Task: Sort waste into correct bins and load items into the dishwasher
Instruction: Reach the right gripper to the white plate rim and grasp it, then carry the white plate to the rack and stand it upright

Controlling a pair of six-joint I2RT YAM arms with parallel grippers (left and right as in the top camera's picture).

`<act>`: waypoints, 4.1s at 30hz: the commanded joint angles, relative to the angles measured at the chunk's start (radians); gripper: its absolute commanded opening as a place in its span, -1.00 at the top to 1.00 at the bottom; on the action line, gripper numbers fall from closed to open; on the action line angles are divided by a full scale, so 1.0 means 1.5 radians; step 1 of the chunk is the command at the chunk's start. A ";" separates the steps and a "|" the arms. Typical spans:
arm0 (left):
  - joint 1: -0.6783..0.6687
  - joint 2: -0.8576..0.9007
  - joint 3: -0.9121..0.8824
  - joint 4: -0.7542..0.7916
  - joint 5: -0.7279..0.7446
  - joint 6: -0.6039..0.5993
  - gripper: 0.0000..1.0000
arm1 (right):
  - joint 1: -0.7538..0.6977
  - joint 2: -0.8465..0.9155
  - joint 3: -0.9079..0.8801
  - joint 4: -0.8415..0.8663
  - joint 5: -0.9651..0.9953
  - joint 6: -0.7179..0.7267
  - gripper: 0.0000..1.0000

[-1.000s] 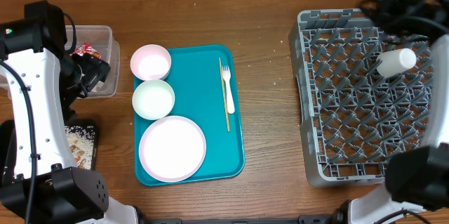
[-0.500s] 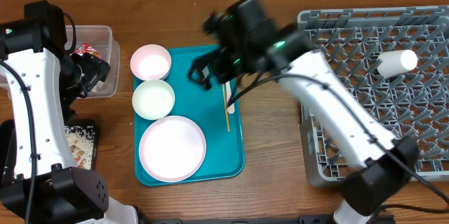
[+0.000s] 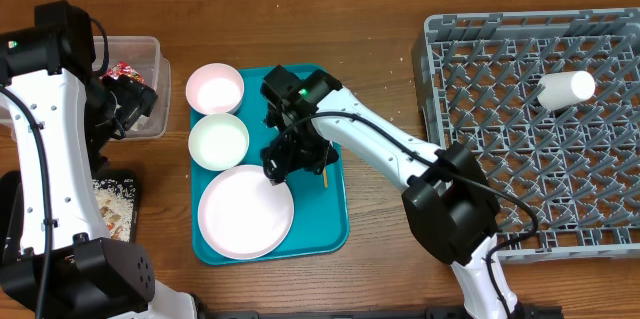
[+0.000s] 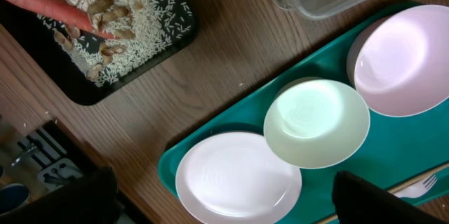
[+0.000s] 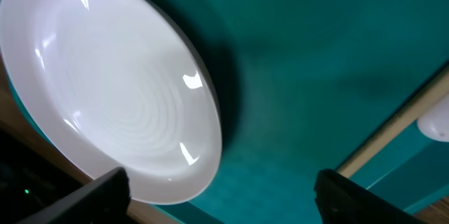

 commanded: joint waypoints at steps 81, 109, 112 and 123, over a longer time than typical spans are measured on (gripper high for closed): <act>-0.004 0.005 0.000 0.001 -0.006 -0.002 -1.00 | -0.574 -0.253 -0.085 0.169 0.767 0.112 0.92; -0.004 0.005 0.000 0.001 -0.006 -0.002 -1.00 | -0.574 -0.225 -0.086 0.184 0.764 0.062 0.92; -0.005 0.004 0.000 0.001 -0.006 -0.002 -1.00 | -0.574 -0.225 -0.086 0.185 0.767 0.062 0.92; -0.005 0.005 0.000 0.001 -0.006 -0.002 -1.00 | -0.574 -0.225 -0.091 0.184 0.786 0.062 0.92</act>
